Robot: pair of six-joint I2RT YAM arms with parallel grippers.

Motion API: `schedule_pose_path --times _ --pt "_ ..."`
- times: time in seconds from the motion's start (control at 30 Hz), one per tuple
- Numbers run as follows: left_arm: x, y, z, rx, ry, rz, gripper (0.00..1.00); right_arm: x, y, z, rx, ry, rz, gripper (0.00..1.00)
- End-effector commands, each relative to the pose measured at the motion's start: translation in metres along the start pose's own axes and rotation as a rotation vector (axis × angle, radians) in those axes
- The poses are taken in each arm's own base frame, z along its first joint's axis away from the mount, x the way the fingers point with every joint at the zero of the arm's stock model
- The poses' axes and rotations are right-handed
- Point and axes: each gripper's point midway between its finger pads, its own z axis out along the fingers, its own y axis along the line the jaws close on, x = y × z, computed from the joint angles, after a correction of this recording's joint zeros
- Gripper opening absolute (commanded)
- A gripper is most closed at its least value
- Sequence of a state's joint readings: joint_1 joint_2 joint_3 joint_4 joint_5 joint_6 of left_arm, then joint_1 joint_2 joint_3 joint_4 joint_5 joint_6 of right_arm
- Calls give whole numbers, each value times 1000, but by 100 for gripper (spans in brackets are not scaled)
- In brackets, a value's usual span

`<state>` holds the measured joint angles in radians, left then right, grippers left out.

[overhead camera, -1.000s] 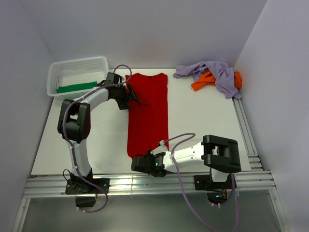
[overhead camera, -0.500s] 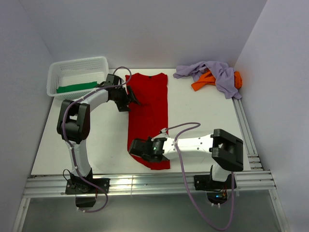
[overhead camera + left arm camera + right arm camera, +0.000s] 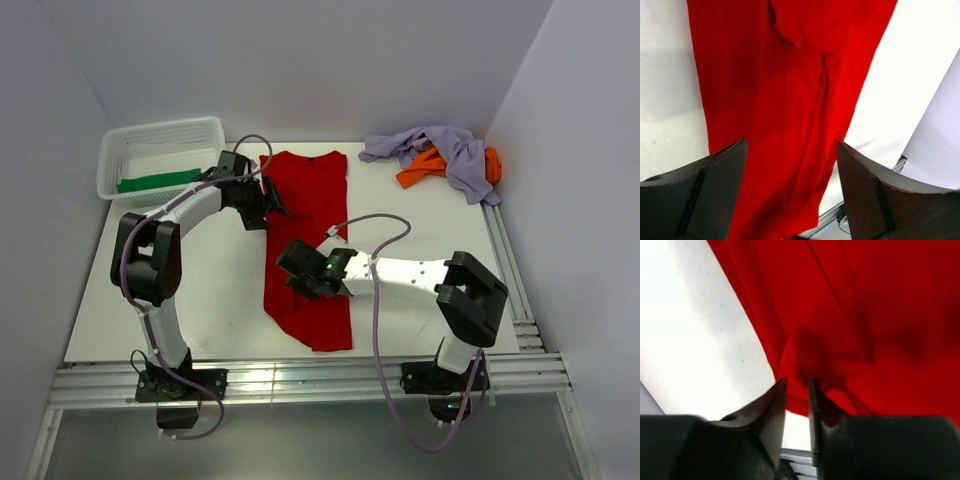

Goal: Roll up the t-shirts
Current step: Fold the tshirt

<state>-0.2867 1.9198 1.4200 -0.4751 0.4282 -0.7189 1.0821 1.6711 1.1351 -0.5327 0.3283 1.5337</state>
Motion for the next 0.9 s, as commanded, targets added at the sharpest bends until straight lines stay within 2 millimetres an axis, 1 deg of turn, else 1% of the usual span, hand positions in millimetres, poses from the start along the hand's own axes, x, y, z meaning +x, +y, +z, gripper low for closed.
schedule_pose_path --times 0.0,0.03,0.07,0.1,0.13,0.17,0.2,0.23,0.27,0.3,0.33,0.37,0.4,0.43,0.47,0.53,0.6,0.63,0.67,0.87 --pt "3 -9 -12 16 -27 37 77 -7 17 1 -68 15 -119 41" --pt "4 -11 -12 19 -26 41 77 -9 25 0 -116 23 -127 42" --pt "4 -10 -11 16 -25 40 77 -13 27 0 -137 15 -127 42" --pt "5 -10 -11 15 -23 42 77 -10 16 5 -137 37 -140 42" --pt "7 -11 -10 14 -17 45 77 -13 16 6 -154 36 -136 42" --pt "7 -12 -10 14 -16 48 77 -16 23 2 -200 35 -137 43" --pt "8 -13 -11 15 -15 52 77 -12 14 5 -203 57 -150 43" --pt "8 -15 -12 17 -18 57 77 -13 12 4 -213 59 -155 43" --pt "9 -15 -12 16 -13 58 77 -19 18 -4 -257 48 -156 43" --pt "8 -17 -14 19 -16 60 77 -11 12 -5 -280 77 -179 42" --pt "7 -17 -15 20 -19 61 77 -12 13 -8 -308 72 -190 41" --pt "8 -18 -15 20 -17 62 78 -16 16 -16 -343 61 -191 41" --pt "6 -20 -16 23 -22 66 78 -10 9 -14 -355 79 -213 40" --pt "7 -20 -15 26 -14 67 78 -7 9 -17 -379 94 -236 40" --pt "6 -21 -14 25 -14 68 78 -5 5 -15 -377 102 -249 40" --pt "6 -21 -12 29 -5 73 78 2 6 -14 -402 134 -304 39" --pt "5 -21 -9 32 -3 77 77 7 5 -9 -399 157 -337 39" --pt "6 -20 -7 32 4 80 77 13 8 -7 -422 176 -358 39" --pt "6 -20 -7 31 3 81 77 14 10 -6 -428 182 -364 40" --pt "7 -18 -3 26 13 88 77 23 6 8 -420 211 -409 44"
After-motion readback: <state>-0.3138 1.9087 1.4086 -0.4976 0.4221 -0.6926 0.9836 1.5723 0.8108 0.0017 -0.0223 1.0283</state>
